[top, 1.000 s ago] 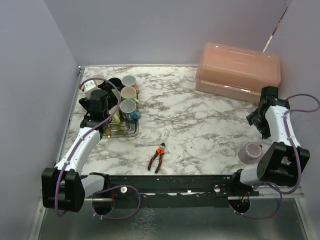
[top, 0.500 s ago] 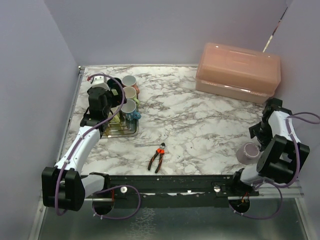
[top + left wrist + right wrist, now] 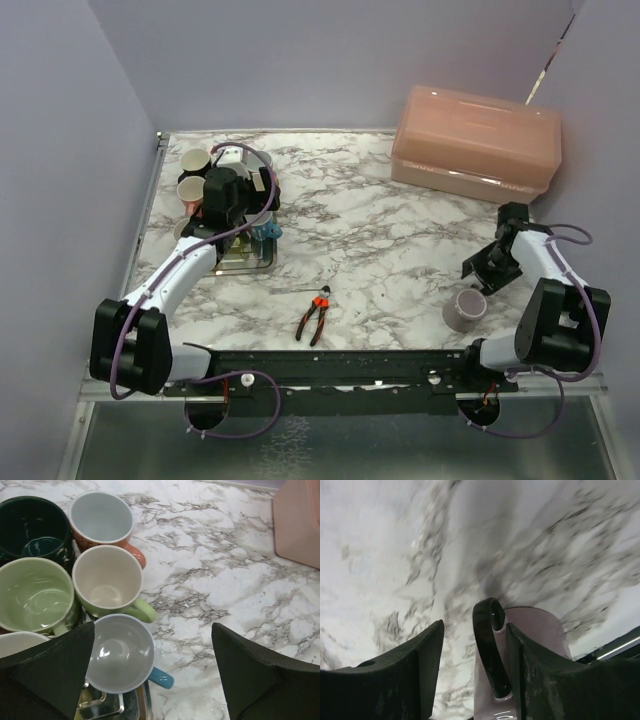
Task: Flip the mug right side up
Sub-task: Move the cup to the center of the board.
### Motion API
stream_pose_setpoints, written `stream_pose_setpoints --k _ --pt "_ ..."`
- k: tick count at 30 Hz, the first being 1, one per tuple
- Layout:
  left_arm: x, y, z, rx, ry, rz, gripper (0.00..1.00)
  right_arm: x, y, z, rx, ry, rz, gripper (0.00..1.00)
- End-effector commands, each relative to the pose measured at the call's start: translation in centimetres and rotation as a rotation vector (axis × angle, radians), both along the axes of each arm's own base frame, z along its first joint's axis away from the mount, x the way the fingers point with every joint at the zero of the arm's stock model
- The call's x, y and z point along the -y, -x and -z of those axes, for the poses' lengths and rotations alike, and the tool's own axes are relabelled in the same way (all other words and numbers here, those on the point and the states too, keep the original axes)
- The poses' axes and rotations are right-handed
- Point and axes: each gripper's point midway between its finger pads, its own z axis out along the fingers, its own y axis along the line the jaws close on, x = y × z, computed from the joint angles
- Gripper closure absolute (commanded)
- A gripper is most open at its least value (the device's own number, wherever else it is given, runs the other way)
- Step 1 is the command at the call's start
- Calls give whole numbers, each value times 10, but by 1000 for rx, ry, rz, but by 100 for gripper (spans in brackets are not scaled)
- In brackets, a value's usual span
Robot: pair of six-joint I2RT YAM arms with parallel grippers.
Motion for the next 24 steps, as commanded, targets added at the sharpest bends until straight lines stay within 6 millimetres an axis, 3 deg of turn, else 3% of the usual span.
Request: stream_pose_setpoints --k 1,11,16,18,20,24 --pt "37 -4 -17 19 59 99 1 -57 -16 0 39 -133 -33 48" --pt "95 1 -6 -82 138 223 1 -148 -97 -2 129 -225 -270 85" --pt "108 5 5 -127 130 259 1 -187 -131 -9 175 -229 -401 97" --pt "116 8 5 -140 147 284 1 -189 -142 -13 192 -200 -425 98" --pt "135 17 7 -157 162 341 1 -179 -150 -18 212 -129 -433 96" --pt "173 33 16 -184 145 439 1 -127 -147 -27 169 102 -430 80"
